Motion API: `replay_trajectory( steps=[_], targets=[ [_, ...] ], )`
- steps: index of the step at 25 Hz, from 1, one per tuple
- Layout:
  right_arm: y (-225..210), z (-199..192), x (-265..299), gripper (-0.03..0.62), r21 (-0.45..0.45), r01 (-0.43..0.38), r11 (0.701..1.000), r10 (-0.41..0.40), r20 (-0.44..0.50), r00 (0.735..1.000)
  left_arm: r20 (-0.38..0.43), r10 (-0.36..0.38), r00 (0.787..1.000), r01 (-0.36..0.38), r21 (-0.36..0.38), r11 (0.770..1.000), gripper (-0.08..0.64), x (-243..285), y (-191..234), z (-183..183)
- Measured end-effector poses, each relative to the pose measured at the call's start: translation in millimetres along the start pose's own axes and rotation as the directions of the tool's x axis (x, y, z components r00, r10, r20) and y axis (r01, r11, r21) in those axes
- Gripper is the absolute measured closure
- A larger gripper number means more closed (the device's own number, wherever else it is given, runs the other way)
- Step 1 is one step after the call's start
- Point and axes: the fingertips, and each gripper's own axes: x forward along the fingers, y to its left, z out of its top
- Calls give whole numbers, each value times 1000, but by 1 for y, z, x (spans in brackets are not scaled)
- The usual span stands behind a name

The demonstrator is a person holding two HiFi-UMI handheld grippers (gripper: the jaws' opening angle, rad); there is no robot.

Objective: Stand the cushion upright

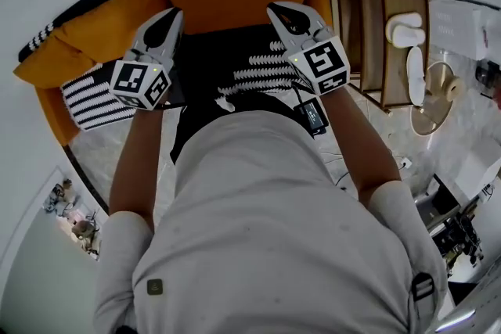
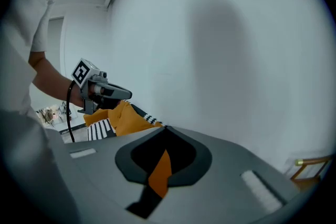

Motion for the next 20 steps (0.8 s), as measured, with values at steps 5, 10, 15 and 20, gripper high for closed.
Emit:
replay_trajectory(
  steps=[5, 10, 15, 20],
  targets=[
    [46, 42, -16, 583, -86, 22, 996, -16, 74, 997, 51, -33, 998, 31, 46, 998, 557, -51, -10, 28],
    [101, 82, -31, 583, -92, 75, 993, -60, 149, 987, 53, -113, 992, 107, 105, 989, 558, -107, -17, 36],
    [167, 112, -43, 581, -72, 130, 989, -111, 221, 969, 86, -184, 979, 170, 155, 973, 558, -178, -23, 41],
    [236, 122, -46, 581, -40, 144, 989, -131, 230, 964, 102, -248, 963, 229, 168, 959, 558, -245, -23, 38]
  ],
)
